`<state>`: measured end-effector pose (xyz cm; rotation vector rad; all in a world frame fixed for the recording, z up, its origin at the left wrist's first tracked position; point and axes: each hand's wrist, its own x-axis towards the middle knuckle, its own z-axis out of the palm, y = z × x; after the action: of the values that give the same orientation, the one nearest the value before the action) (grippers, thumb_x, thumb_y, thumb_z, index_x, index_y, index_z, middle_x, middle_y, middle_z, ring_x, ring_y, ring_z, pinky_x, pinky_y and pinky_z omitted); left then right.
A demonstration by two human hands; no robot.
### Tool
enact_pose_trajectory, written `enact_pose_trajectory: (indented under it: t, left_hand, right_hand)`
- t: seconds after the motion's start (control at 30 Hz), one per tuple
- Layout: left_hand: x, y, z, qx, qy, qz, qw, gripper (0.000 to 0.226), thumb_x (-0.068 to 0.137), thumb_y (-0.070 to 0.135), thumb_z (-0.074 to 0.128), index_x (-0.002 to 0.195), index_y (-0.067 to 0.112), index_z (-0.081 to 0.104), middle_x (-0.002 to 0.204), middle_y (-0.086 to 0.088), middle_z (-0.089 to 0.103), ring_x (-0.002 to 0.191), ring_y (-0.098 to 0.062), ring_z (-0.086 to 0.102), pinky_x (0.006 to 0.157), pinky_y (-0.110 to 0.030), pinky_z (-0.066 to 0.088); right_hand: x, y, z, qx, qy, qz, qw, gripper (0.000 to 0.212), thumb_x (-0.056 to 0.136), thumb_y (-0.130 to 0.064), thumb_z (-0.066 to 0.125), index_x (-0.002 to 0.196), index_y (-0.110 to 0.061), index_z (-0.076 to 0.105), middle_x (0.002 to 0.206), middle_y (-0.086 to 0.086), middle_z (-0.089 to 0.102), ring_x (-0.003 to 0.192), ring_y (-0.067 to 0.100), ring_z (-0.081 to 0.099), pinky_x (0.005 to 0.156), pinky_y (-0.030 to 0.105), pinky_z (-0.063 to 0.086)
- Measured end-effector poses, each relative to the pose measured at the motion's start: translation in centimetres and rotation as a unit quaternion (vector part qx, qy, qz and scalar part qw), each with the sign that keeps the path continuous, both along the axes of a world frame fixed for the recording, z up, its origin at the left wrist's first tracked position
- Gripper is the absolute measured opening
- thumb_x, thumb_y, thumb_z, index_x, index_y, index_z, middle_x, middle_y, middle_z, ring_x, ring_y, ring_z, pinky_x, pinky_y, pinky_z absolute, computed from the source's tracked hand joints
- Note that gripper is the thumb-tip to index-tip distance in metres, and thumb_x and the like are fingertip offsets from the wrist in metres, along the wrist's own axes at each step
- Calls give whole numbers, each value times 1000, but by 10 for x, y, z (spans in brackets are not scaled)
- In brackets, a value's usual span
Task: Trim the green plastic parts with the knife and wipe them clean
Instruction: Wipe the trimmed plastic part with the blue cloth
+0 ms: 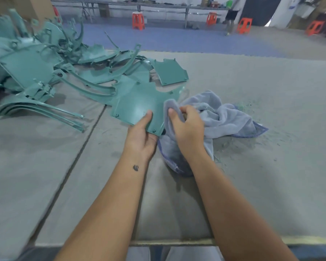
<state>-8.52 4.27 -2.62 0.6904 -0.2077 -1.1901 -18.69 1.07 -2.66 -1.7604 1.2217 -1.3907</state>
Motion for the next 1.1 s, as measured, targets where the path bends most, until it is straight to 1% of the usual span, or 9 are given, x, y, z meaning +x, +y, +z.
enact_pose_trajectory:
  t: [0.1, 0.23, 0.33, 0.43, 0.6, 0.7, 0.8, 0.93, 1.1]
  left_hand:
    - [-5, 0, -3, -2, 9, -61, 998, 41, 98, 14, 51, 136, -3, 51, 132, -25, 58, 121, -34, 58, 104, -46, 46]
    - [-7, 1, -2, -10, 21, -69, 997, 44, 100, 18, 50, 139, -3, 48, 136, -25, 54, 128, -35, 52, 111, -48, 38]
    - [-8, 2, -1, -15, 9, -59, 998, 31, 100, 14, 48, 127, 0, 57, 117, -19, 68, 105, -27, 68, 95, -39, 53]
    - [-9, 1, -2, -19, -19, -76, 997, 19, 100, 8, 48, 105, 3, 65, 91, -11, 76, 81, -20, 74, 67, -31, 60]
    - [0, 4, -1, -37, -53, -109, 992, 23, 84, 2, 60, 105, 2, 68, 97, -13, 75, 85, -24, 74, 64, -32, 59]
    - [6, 7, -3, -52, -104, -156, 981, 25, 76, 2, 64, 95, 7, 78, 105, -14, 73, 94, -27, 72, 69, -34, 60]
    - [10, 10, -2, -63, -123, -184, 973, 30, 76, 1, 62, 103, 7, 74, 108, -13, 73, 96, -26, 71, 71, -33, 59]
    - [19, 17, -2, -95, -147, -237, 956, 31, 72, 1, 69, 101, 8, 77, 106, -11, 74, 96, -24, 72, 73, -32, 59]
    - [24, 21, -3, -117, -175, -291, 933, 61, 45, 14, 96, 102, 9, 77, 108, -12, 73, 100, -24, 70, 78, -33, 58]
  right_hand:
    - [2, -1, -1, 41, -2, 36, 999, 19, 91, -36, 63, 93, -19, 52, 78, -17, 54, 74, -5, 52, 63, 6, 38]
    - [5, -4, 0, 66, 1, 50, 997, 22, 90, -34, 65, 91, -20, 48, 80, -17, 51, 75, -7, 48, 64, 0, 36]
    - [6, -8, 2, 66, -26, 14, 997, 30, 94, -32, 58, 72, -21, 42, 69, -12, 45, 63, -2, 42, 58, 6, 35]
    - [6, -12, 4, 91, -98, -8, 991, 24, 99, -32, 49, 81, -17, 47, 75, -13, 49, 69, -2, 46, 61, 10, 36]
    - [0, -19, 12, 175, -256, -29, 950, 19, 102, -35, 43, 102, -19, 53, 85, -16, 54, 79, -6, 51, 56, 1, 40]
    - [-17, -29, 18, 233, -320, -50, 917, 26, 102, -39, 41, 93, -19, 56, 91, -7, 62, 83, 5, 60, 65, 14, 51]
    - [-27, -34, 21, 248, -325, -55, 911, 27, 100, -42, 43, 81, -25, 53, 88, -7, 61, 81, 8, 60, 65, 23, 50]
    - [-42, -44, 24, 279, -347, -72, 893, 41, 99, -45, 46, 111, -10, 62, 97, 5, 67, 89, 22, 66, 80, 36, 56]
    - [-59, -52, 20, 350, -444, -31, 824, 40, 92, -49, 57, 95, -11, 68, 92, 14, 73, 77, 30, 72, 74, 51, 58]
